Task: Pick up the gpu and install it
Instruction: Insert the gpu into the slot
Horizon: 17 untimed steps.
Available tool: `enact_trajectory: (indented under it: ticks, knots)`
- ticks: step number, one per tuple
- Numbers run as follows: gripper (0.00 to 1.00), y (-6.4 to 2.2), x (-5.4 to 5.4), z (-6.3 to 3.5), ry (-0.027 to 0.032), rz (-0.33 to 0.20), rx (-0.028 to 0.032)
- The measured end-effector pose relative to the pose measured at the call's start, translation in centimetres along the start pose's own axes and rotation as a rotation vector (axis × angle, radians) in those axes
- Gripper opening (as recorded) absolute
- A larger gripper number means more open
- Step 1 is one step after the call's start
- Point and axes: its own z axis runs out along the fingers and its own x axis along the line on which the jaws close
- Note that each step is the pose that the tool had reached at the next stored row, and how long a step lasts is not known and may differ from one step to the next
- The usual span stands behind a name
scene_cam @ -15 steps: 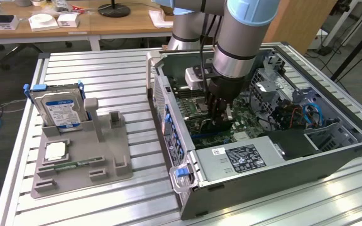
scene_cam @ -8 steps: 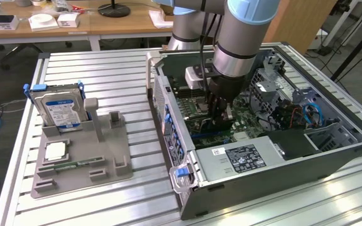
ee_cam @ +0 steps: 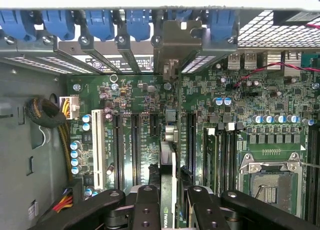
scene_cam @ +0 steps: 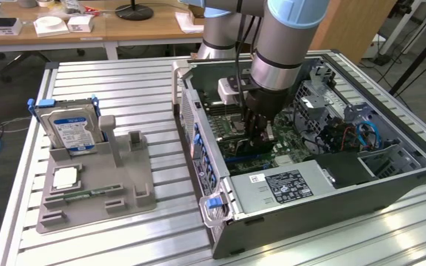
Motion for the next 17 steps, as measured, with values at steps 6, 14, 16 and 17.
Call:
enact_trajectory:
  ticks: [6, 14, 16, 17]
  knots:
    - [0.26, 0.00, -0.1, 0.14, 0.0000, -0.003, -0.0001]
    - [0.26, 0.00, -0.2, 0.77, -0.0004, -0.020, -0.0003]
    - [0.26, 0.01, -0.2, 0.97, -0.0003, -0.026, -0.0007]
    - [0.26, 0.01, -0.2, 1.03, -0.0004, -0.028, -0.0007]
